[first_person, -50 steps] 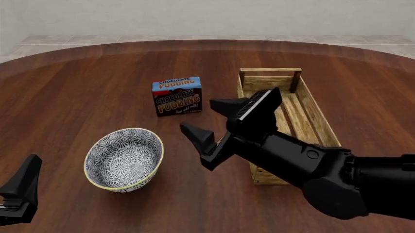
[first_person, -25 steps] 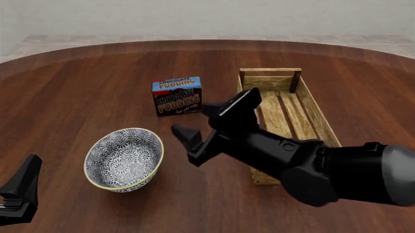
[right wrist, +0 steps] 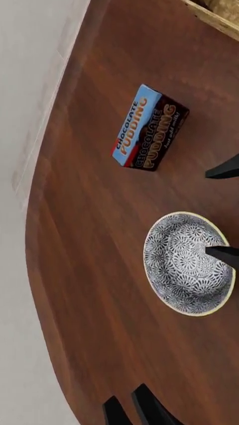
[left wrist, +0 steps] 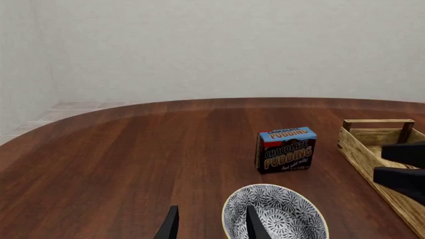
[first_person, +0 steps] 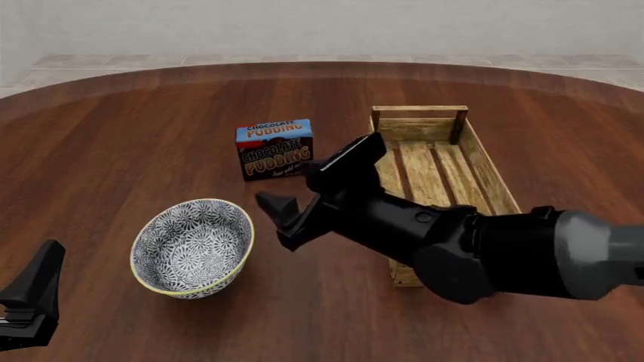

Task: Pick up the bowl on the left and put it in the tray.

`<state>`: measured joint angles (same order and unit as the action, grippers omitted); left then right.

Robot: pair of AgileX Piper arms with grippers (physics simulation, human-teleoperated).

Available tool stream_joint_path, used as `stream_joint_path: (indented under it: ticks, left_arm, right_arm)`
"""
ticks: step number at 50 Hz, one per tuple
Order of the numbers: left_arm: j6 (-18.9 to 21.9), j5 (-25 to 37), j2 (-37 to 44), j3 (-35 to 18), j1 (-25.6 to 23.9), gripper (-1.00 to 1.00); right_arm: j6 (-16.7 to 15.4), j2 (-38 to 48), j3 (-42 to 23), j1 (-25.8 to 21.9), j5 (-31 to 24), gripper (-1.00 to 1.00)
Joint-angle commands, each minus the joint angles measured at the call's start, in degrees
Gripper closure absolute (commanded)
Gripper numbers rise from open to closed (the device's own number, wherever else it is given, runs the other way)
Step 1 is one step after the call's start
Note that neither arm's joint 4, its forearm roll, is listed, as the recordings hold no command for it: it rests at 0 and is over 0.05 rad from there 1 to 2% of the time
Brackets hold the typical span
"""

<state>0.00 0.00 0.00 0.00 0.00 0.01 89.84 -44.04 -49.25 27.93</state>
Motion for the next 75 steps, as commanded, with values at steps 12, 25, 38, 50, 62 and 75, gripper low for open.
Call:
stream_joint_path:
  ticks: [12, 25, 38, 50, 62, 75]
  left_arm:
    - [0.0, 0.0, 0.0, 0.0, 0.0, -1.00]
    - [0.0, 0.0, 0.0, 0.0, 0.0, -1.00]
    - [0.0, 0.0, 0.0, 0.0, 0.0, -1.00]
    - [0.0, 0.0, 0.0, 0.0, 0.0, -1.00]
    - [0.0, 0.0, 0.0, 0.0, 0.0, -1.00]
    - [0.0, 0.0, 0.0, 0.0, 0.0, -1.00]
  right_arm:
    - [2.3, 4.4, -3.8, -1.1, -2.4, -1.00]
    - [2.9, 6.9, -6.3, -1.6, -4.5, -1.00]
    - [4.6, 10.2, -8.5, -1.4, -5.9, -1.00]
    - [4.7, 12.6, -9.6, -1.2, -5.6, -1.00]
    - [5.0, 14.7, -11.2, -1.1, -6.2, -1.00]
    - [5.5, 15.6, -12.8, -1.0, -7.2, -1.00]
